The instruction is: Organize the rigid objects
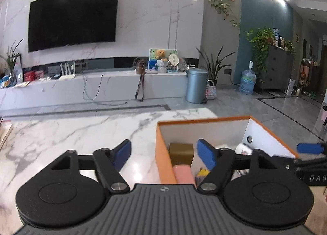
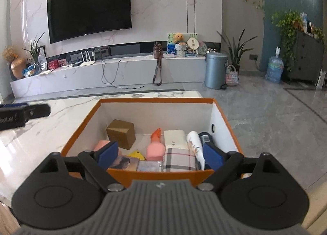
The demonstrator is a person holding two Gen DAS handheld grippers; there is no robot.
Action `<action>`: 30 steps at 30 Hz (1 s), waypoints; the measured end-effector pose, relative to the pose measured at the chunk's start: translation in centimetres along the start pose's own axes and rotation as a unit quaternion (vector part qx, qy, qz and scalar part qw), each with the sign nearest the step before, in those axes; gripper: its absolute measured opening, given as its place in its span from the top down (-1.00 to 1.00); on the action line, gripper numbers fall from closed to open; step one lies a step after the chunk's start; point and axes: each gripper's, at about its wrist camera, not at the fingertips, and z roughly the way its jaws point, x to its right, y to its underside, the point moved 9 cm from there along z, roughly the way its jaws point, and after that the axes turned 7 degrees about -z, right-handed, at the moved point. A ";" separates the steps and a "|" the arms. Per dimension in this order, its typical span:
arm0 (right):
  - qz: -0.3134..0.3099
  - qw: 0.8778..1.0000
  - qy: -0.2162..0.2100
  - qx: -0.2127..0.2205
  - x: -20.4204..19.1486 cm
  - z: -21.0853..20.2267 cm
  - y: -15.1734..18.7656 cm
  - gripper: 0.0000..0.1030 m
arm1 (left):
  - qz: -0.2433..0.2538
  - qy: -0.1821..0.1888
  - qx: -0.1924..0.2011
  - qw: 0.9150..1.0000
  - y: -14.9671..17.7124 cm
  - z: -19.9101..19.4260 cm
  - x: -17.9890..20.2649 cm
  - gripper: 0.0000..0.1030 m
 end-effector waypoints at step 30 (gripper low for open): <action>0.001 0.999 0.033 0.016 -1.2 -0.9 3.2 -0.90 | 0.000 -0.063 0.024 0.998 4.3 -1.6 -1.3 -1.00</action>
